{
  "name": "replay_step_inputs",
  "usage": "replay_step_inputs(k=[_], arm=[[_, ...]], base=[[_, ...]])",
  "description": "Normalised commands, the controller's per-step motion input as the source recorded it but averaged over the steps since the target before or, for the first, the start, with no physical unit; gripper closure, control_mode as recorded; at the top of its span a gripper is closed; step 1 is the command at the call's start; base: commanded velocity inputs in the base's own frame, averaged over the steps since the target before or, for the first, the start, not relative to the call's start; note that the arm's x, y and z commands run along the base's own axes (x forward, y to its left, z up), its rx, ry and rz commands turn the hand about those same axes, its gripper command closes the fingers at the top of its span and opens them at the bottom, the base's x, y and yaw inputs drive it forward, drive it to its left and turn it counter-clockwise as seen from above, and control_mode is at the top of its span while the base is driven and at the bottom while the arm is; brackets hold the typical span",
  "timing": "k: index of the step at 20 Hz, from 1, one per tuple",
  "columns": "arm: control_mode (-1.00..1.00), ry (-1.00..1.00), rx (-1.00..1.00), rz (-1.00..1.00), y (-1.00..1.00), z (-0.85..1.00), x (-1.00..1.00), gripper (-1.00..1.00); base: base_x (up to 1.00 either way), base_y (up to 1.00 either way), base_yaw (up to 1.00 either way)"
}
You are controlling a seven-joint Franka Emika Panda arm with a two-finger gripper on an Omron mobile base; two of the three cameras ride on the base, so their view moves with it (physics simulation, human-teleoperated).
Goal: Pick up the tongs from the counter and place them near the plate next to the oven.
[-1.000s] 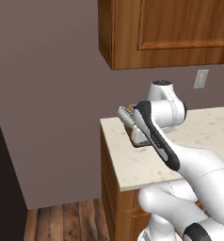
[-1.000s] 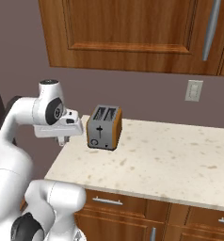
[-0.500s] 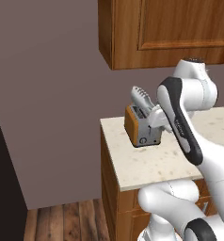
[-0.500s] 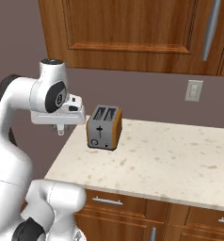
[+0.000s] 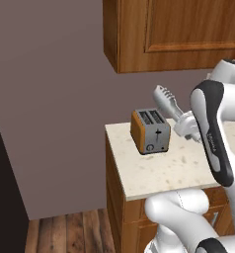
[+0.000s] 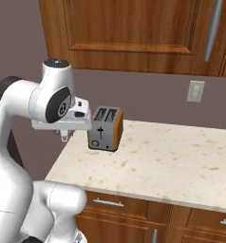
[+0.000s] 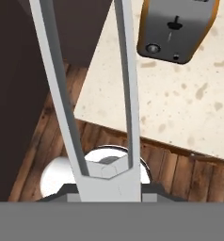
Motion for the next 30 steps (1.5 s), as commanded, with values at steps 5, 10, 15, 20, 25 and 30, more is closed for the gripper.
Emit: replay_step_inputs(k=[5,10,15,20,25,30], arm=[[-1.0,-0.03,-0.11,-0.01,-0.14,0.24,-0.33,1.0],[-1.0,0.03,-0.02,-0.1,-0.1,0.22,0.0,1.0],[-1.0,-0.02,0.0,-0.03,-0.03,0.13,-0.04,1.0],[-1.0,0.0,0.0,0.0,0.0,0.0,0.0,1.0],[1.0,0.0,0.0,0.0,0.0,0.0,0.0,1.0],[1.0,0.0,0.0,0.0,0.0,0.0,0.0,1.0]], base=[[0.0,0.0,0.0],[0.0,0.0,0.0],[0.0,0.0,0.0],[0.0,0.0,0.0],[-0.49,-0.06,-0.05],[-1.0,-0.29,-0.33]])
